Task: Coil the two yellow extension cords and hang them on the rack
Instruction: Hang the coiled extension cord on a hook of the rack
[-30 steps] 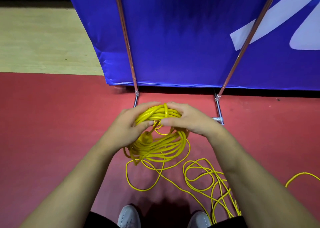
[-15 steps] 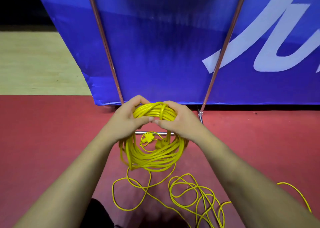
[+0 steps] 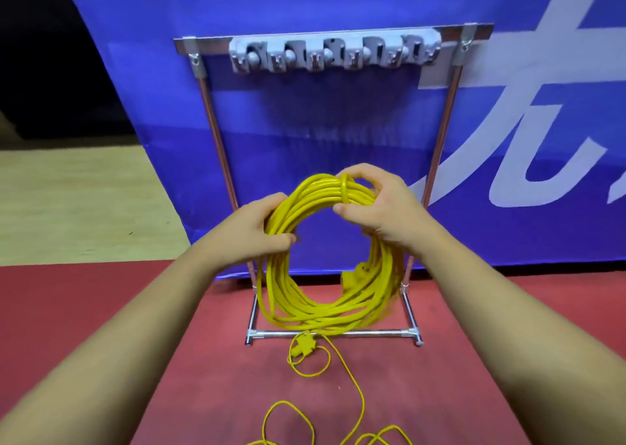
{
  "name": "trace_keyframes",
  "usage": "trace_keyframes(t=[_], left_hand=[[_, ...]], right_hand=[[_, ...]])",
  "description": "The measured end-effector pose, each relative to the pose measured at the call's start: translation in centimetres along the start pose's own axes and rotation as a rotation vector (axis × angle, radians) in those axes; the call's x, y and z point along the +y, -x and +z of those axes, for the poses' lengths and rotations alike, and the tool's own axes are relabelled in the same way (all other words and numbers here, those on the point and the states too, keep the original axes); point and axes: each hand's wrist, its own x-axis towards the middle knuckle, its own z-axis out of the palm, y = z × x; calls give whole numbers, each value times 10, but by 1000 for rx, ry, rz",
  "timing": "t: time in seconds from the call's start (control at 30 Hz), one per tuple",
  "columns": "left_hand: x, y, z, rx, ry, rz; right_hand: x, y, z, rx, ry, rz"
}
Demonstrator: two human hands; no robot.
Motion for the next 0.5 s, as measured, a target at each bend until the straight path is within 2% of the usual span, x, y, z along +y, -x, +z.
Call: trace_keyframes(t=[0.2,0.33,0.5], left_hand=[[4,-24,-62,70,39,91],[16,-49,-108,197,-38,184],[13,-85,-169,260,-166,184]], right_hand=[[-17,-55,3,100,11,-94],[-33,-103,5,174,106,-196],[-51,-166,14,195,141,-296]])
